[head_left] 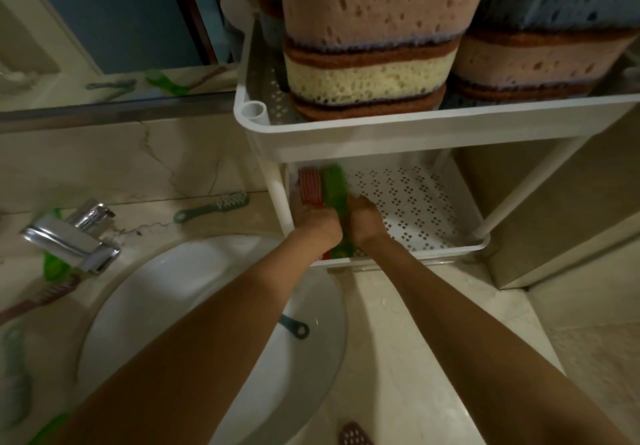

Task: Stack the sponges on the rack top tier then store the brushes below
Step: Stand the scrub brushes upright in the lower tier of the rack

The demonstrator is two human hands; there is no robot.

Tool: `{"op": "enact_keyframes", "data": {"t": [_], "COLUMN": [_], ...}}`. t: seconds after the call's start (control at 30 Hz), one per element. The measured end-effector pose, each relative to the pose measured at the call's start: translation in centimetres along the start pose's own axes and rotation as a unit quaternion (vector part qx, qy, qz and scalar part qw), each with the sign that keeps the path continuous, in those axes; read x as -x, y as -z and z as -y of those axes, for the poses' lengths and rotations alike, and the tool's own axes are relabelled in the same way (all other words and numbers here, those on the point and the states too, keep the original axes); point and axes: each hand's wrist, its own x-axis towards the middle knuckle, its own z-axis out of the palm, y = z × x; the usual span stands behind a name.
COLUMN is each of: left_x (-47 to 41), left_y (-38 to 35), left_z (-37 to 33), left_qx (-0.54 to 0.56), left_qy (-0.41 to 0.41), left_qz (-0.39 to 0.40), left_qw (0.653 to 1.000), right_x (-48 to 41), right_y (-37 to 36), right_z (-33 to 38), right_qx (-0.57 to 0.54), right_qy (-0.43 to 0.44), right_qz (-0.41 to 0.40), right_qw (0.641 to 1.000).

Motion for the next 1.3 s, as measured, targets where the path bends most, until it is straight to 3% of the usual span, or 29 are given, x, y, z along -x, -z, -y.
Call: {"op": "enact_keyframes", "data": {"t": [0.3,0.57,0.73,0.97,1.17,1.3], "left_x": [1.1,5.2,9.4,14.2,14.9,14.6], "left_y": [-0.4,-1.3,-4.7,-12.2,-13.5,-13.1], "left_z": [-0.3,-0.6,-1.2,-0.2,0.5,0.6], "left_qx": [0.022,0.068,0.149,0.164,0.157,0.165], "left_qy": [-0.034,-0.110,-0.188,-0.205,-0.199,-0.194], "left_qz": [-0.062,-0.116,-0.136,-0.004,0.026,0.018], "left_qw": [0.997,0.985,0.961,0.965,0.967,0.967], "right_x": [1.7,10.3,19.8,28.2,30.0,30.0], "right_y": [2.3,4.4,3.5,2.4,1.1,0.6], "right_z": [-0.5,-2.7,-4.7,-11.2,-13.7,-14.4], "right_qx": [-0.082,-0.155,-0.124,0.040,0.071,0.043], "right_qy": [-0.035,-0.085,-0.144,-0.394,-0.434,-0.447], "right_qz": [0.011,-0.174,-0.261,-0.109,-0.058,-0.074], "right_qw": [0.996,0.969,0.946,0.912,0.896,0.890]}}
